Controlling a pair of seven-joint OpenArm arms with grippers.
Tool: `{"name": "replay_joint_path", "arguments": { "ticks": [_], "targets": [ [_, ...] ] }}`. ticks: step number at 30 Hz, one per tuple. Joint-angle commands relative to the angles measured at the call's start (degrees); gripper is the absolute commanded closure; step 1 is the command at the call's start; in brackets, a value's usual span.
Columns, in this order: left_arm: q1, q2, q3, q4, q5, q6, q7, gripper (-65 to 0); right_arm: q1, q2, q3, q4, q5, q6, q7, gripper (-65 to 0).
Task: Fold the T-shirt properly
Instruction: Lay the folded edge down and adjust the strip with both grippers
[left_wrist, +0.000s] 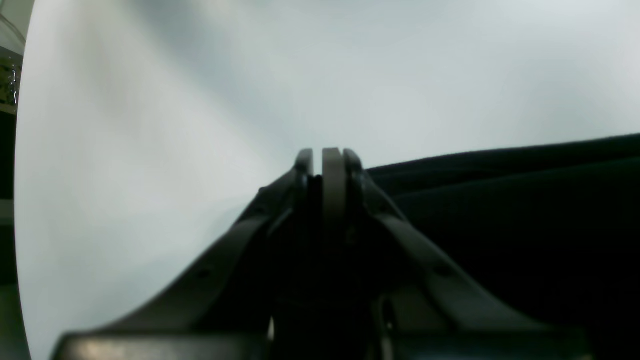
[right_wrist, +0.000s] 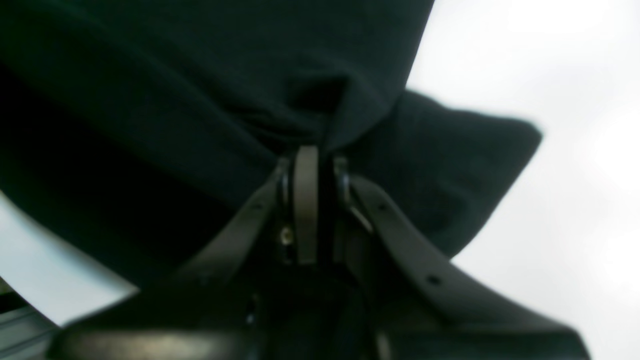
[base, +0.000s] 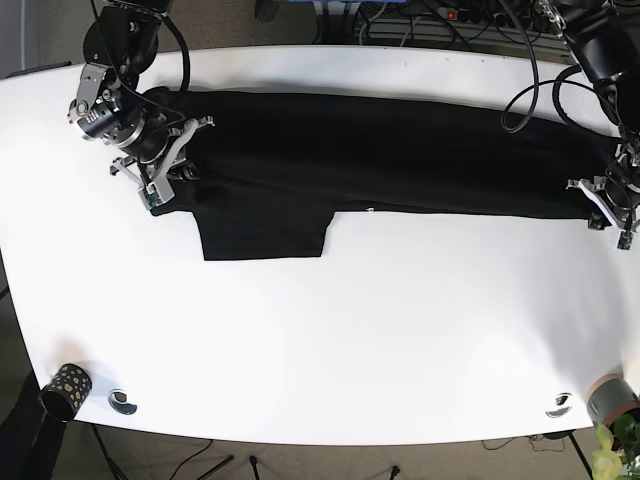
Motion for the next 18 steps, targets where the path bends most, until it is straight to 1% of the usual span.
{"name": "replay_joint_path", "arguments": {
  "ticks": [1, 3, 4, 5, 6, 8, 10, 11, 14, 16, 18],
  "targets": [
    [-0.05, -1.33, -0.15, 0.72, -0.23, 0.43, -0.33, -5.3, 0.03, 0.21, 0.45, 0.27, 0.56, -0.07, 1.16, -10.6],
    [1.01, -1.41, -0.15, 0.72, -0.23, 0.43, 0.11, -13.9, -0.06, -0.05, 0.63, 0.53, 0.56, -0.07, 1.16, -21.2],
    [1.18, -1.41, -0.15, 0.89, -0.23, 0.69, 0.46, -19.7, -0.23, -0.05, 0.71, 0.79, 0.74, -0.07, 1.16, -27.3],
    [1.10, -1.41, -0.15, 0.98, -0.23, 0.78, 0.99, -27.1, -0.67, -0.14, 0.71, 1.32, 0.83, -0.07, 1.16, -33.8],
    [1.10, -1.41, -0.15, 1.07, -0.23, 0.87, 1.60, -32.4, -0.93, -0.05, 1.15, 2.37, 0.83, -0.07, 1.16, -38.7],
    [1.01, -1.41, -0.32, 1.16, -0.32, 0.87, 2.83, -40.6, -1.02, -0.31, 2.21, 4.31, 0.83, -0.07, 1.16, -45.8],
    [0.30, -1.41, -0.32, 1.95, -0.67, 0.87, 3.71, -41.8, -0.85, -0.31, 2.47, 5.54, 0.83, -0.07, 1.16, -49.1],
    [-0.31, -1.41, -0.41, 3.18, -1.46, 0.87, 4.07, -41.9, 0.03, -0.31, 2.47, 5.89, 0.83, -0.07, 1.16, -49.6],
    [-0.49, -1.41, -0.41, 6.17, -5.33, 0.87, 5.56, -41.9, 2.85, -0.40, 2.56, 5.01, 0.65, -0.07, 0.46, -49.6],
    [-0.58, -1.41, -0.41, 8.10, -8.85, 0.87, 6.97, -41.9, 6.27, -0.40, 2.56, 1.85, 0.83, -0.07, -0.86, -49.6],
    [-0.58, -1.41, -0.23, 9.16, -10.96, 0.87, 8.20, -41.9, 9.79, -0.40, 2.56, -1.49, 0.83, -0.07, -2.01, -49.6]
  ]
}}
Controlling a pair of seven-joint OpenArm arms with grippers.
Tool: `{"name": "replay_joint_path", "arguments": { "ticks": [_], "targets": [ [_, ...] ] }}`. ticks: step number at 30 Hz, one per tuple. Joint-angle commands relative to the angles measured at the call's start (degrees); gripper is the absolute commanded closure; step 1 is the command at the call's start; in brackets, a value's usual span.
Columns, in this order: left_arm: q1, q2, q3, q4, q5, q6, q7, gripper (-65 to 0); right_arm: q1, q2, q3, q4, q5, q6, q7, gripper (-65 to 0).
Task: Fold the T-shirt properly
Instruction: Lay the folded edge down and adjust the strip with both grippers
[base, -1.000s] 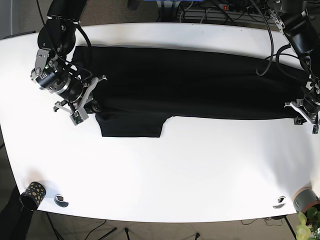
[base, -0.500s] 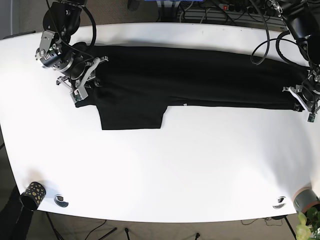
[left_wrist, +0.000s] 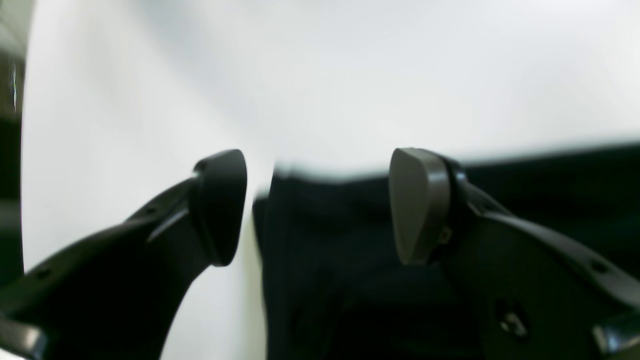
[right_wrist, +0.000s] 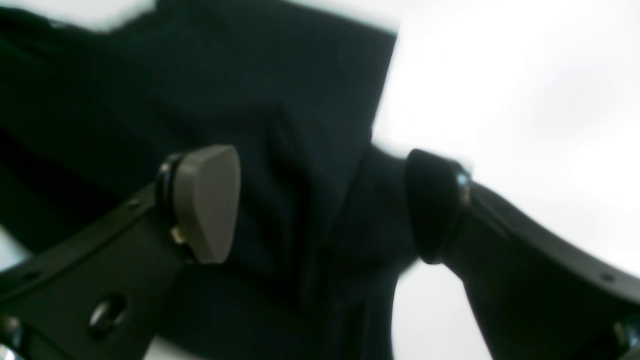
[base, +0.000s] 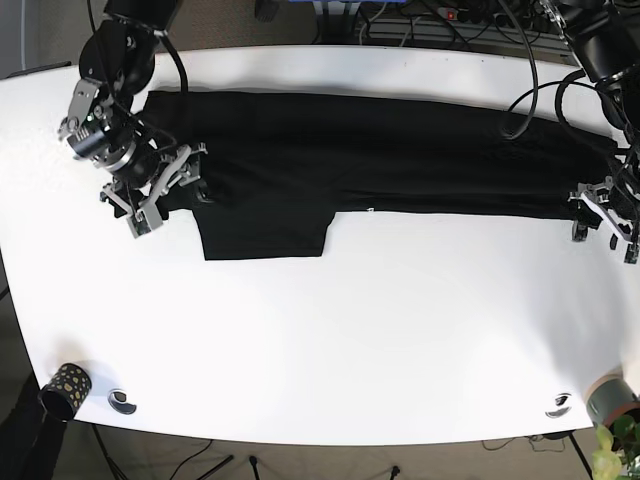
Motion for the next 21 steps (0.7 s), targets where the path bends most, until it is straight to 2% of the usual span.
{"name": "replay_joint_path", "arguments": {
  "ticks": [1, 5, 10, 14, 18, 21],
  "targets": [
    [-0.44, -1.24, -0.08, 2.08, -2.26, 0.19, 1.56, -41.9, 4.73, 0.58, 0.22, -4.59, 0.13, -0.12, -0.68, -49.6],
    [-0.44, 0.17, 1.50, 1.99, -2.53, 0.19, 3.67, -41.9, 11.24, 0.67, 0.13, -13.47, 0.13, -0.12, -1.47, -49.6],
    [1.58, 1.13, 2.47, 1.99, -2.53, 0.19, 3.84, -41.9, 18.89, 1.02, 0.13, -27.10, -0.05, -0.12, -1.29, -49.6],
    [4.48, 0.96, 2.47, 1.99, -2.53, 0.19, 3.84, -41.9, 23.11, 1.90, 0.04, -36.77, -1.98, -0.12, 0.82, -49.6],
    [7.29, 0.70, 2.38, 1.38, -2.09, 0.19, 3.49, -41.9, 23.90, 1.81, -1.10, -41.07, -6.03, -0.12, 4.16, -49.6],
    [7.73, 0.70, 2.38, -0.03, -0.07, 0.02, 3.49, -41.9, 23.63, 1.81, -3.12, -41.86, -6.29, -0.12, 5.21, -49.6]
  ]
}}
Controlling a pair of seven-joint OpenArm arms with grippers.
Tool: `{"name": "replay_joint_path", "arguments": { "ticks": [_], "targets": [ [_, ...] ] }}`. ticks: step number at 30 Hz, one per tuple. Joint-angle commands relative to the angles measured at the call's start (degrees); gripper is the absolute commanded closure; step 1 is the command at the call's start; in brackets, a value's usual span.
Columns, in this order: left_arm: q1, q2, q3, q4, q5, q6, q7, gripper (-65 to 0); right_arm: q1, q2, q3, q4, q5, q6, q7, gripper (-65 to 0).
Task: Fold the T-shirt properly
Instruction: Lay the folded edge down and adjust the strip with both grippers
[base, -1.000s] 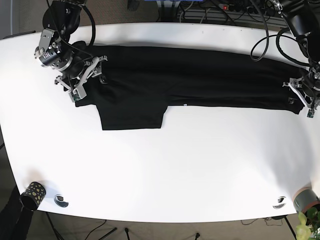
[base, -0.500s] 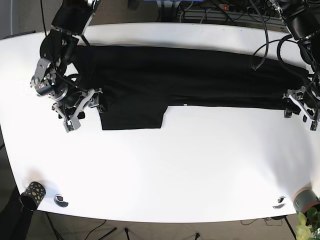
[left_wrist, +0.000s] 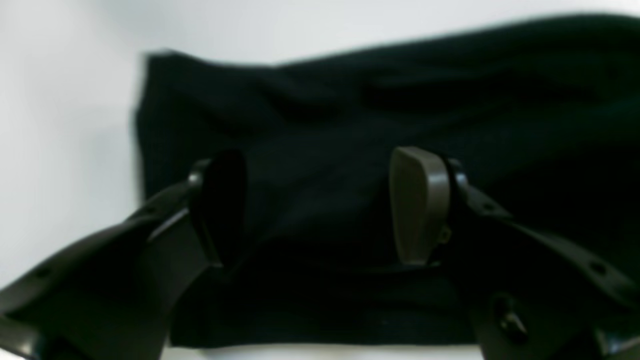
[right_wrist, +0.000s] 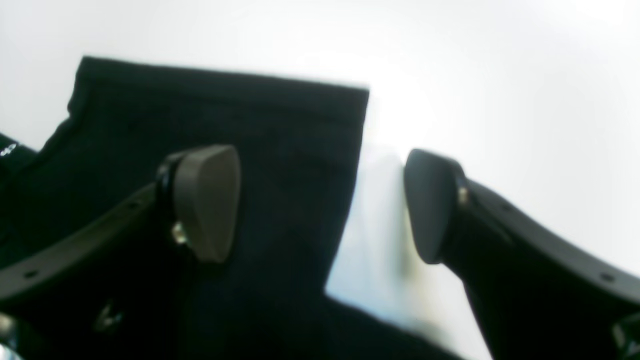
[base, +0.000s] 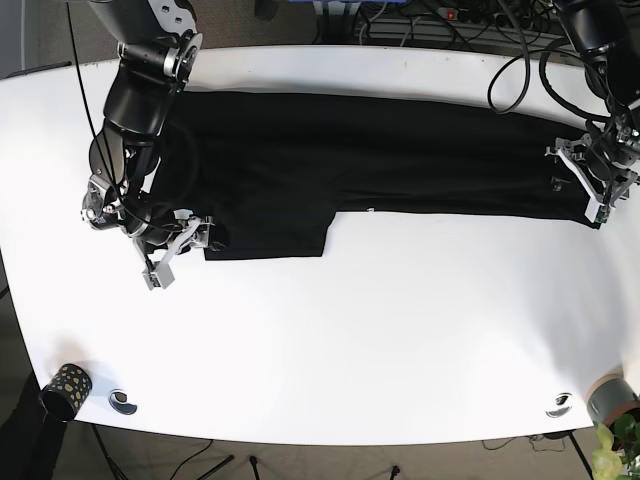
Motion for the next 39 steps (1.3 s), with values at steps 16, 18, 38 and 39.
{"name": "replay_joint_path", "arguments": {
  "ticks": [16, 18, 38, 39],
  "targets": [
    [-0.53, -0.94, -0.37, -2.80, 3.12, -0.23, -0.92, -41.9, 1.30, -4.77, -3.64, 0.45, -0.11, 0.32, -0.05, -19.2],
    [-0.62, -0.94, -0.28, -2.80, 3.12, -0.23, -0.92, -41.9, 1.30, -4.77, -3.37, 2.12, -0.02, 0.32, -0.05, -5.1],
    [-0.62, -0.85, 0.07, -2.98, 3.29, -0.14, -0.92, -41.9, -18.66, -4.60, 2.43, 43.35, 8.16, 0.32, -13.06, 0.0],
    [-0.62, -0.85, 0.07, -3.15, 3.29, -0.14, -0.92, -41.9, -19.80, -4.60, 2.60, 43.70, 8.16, 0.32, -13.06, 0.0]
  ]
}}
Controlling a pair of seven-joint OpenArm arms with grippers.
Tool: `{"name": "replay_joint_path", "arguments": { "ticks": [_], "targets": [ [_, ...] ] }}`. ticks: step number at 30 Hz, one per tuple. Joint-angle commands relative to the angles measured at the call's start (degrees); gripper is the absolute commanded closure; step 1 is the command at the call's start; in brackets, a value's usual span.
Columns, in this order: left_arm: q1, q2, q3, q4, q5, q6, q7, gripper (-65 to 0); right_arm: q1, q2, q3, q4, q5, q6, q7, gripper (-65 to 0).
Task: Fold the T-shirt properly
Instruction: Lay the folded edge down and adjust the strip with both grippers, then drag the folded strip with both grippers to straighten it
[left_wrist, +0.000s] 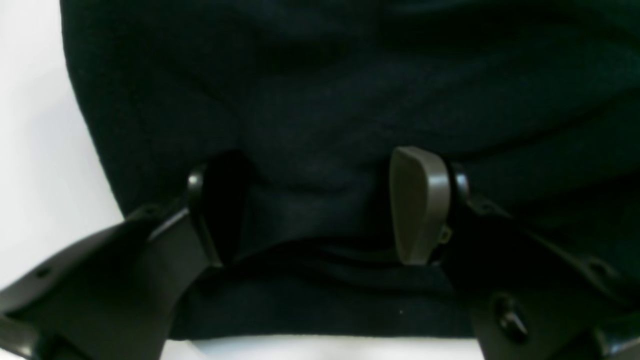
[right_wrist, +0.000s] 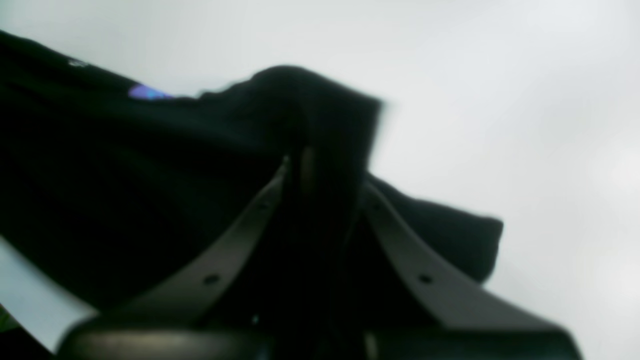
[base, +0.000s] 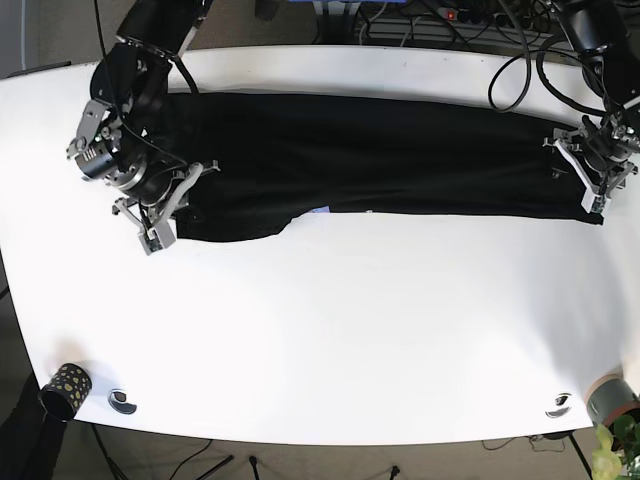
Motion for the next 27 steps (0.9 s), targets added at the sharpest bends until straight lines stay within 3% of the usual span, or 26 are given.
{"name": "replay_joint_path", "arguments": {
  "ticks": [1, 8, 10, 14, 17, 22, 27],
  "targets": [
    [-0.51, -1.03, -0.30, 0.01, 0.12, -0.14, -0.40, -41.9, -1.03, 0.63, 0.29, 1.59, 0.68, -0.01, 0.60, 0.0],
    [-0.60, -1.03, -0.48, -1.74, -0.23, -0.31, -0.40, -41.9, -4.72, 0.80, 0.64, -2.81, 0.33, -0.01, 1.30, -1.3],
    [-0.68, -1.03, -0.48, -1.74, -0.23, -0.31, -0.40, -41.9, -4.99, 1.42, 2.31, -4.48, 0.33, -0.01, 2.88, -10.1],
    [-1.48, -0.94, -0.48, -1.74, -0.32, -0.31, -0.40, -41.9, -5.07, 2.91, 6.44, -6.15, 0.33, -0.01, 5.96, -36.8],
    [-3.23, -0.85, -0.66, -1.74, -0.40, -0.40, -0.22, -41.9, -5.07, 4.58, 7.50, -5.53, 0.86, -0.01, 5.96, -49.1],
    [-3.76, -0.94, -0.66, -1.30, -4.19, -0.40, -0.14, -41.9, -7.18, 4.85, 6.62, 1.32, 0.95, -0.01, 5.87, -49.6],
    [-3.32, -1.12, -0.66, 4.06, -7.70, -0.40, -0.05, -41.9, -9.91, 4.76, -1.65, 5.45, 0.95, -0.01, 5.87, -45.7]
  ]
}}
